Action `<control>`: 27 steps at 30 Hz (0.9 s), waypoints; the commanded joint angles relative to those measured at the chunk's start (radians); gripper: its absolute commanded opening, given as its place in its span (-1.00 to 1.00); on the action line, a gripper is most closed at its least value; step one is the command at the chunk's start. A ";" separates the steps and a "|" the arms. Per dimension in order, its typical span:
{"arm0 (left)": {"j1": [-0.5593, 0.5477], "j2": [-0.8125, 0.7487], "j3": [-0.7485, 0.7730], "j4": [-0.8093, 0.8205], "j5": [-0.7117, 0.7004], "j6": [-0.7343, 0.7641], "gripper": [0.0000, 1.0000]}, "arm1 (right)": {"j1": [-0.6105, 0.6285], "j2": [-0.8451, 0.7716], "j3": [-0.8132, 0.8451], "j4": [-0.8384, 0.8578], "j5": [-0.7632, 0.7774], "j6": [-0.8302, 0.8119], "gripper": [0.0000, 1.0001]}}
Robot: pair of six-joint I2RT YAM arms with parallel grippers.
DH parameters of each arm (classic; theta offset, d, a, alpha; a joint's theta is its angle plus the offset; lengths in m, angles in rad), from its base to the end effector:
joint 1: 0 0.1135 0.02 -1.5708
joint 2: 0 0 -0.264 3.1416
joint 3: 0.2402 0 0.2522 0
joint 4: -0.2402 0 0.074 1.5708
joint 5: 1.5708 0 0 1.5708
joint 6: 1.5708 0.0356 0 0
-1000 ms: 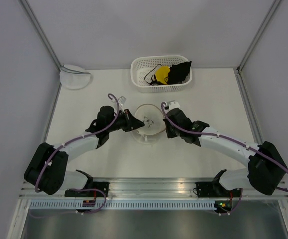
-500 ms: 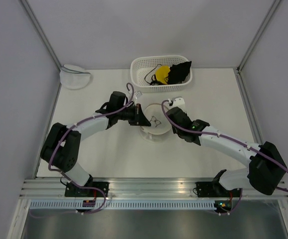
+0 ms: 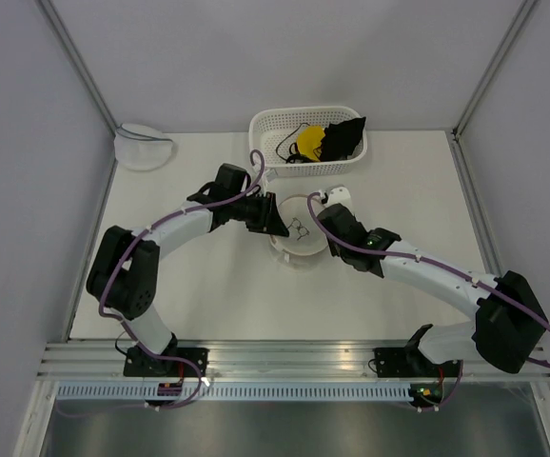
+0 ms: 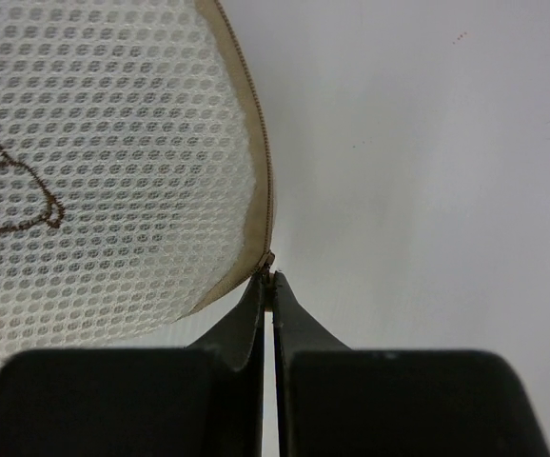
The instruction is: Unzip the laundry bag and remove the bra
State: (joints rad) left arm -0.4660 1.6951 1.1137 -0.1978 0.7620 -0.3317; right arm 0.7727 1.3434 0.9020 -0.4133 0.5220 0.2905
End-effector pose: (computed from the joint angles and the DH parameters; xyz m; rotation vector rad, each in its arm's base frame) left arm 0.3118 -0.1843 0.2210 0.5616 2.3664 -1.2747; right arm 0.2103 0.1803 0.2412 -0.3222 2.2624 -0.0922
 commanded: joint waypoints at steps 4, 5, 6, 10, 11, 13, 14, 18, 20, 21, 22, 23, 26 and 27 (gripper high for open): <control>0.006 -0.107 -0.020 0.009 -0.330 -0.081 -0.04 | -0.013 -0.018 -0.020 0.028 -0.161 -0.004 -0.99; 0.004 -0.136 -0.037 0.018 -0.424 -0.122 0.04 | -0.013 -0.015 -0.025 0.031 -0.184 0.001 -0.99; 0.004 -0.200 -0.075 0.029 -0.466 -0.142 0.11 | -0.013 -0.013 -0.028 0.034 -0.207 0.002 -0.99; 0.006 -0.360 -0.176 0.049 -0.657 -0.263 0.55 | -0.013 0.017 -0.035 0.041 -0.409 -0.008 -0.99; 0.004 -0.398 -0.225 0.055 -0.676 -0.283 0.64 | -0.013 0.020 -0.037 0.050 -0.463 -0.011 -0.99; 0.000 -0.489 -0.279 0.077 -0.682 -0.352 0.73 | -0.012 0.023 -0.051 0.076 -0.563 -0.011 -0.99; -0.005 -0.514 -0.332 0.109 -0.676 -0.371 0.87 | -0.013 0.022 -0.057 0.117 -0.668 -0.010 -0.99; -0.071 -0.575 -0.414 0.142 -0.647 -0.454 0.94 | -0.012 0.030 -0.081 0.273 -0.946 0.033 -0.99; -0.091 -0.584 -0.451 0.165 -0.621 -0.504 0.94 | -0.012 0.036 -0.097 0.383 -1.045 0.079 -0.99; -0.103 -0.583 -0.462 0.187 -0.621 -0.520 0.95 | -0.012 0.048 -0.098 0.405 -1.063 0.090 -0.99; -0.123 -0.583 -0.471 0.192 -0.619 -0.550 0.95 | -0.012 0.054 -0.098 0.439 -1.077 0.099 -0.99; -0.131 -0.583 -0.494 0.227 -0.618 -0.567 0.94 | -0.012 0.057 -0.100 0.482 -1.091 0.114 -0.99; -0.148 -0.574 -0.521 0.294 -0.595 -0.622 0.93 | -0.012 0.077 -0.091 0.507 -1.085 0.125 -0.99; -0.151 -0.571 -0.523 0.304 -0.595 -0.633 0.92 | -0.012 0.082 -0.089 0.513 -1.080 0.127 -0.99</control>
State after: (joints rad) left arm -0.6075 1.1198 0.5991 -0.0143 0.1448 -0.8555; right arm 0.7616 1.4090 0.8043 -0.0288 -0.4759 0.3824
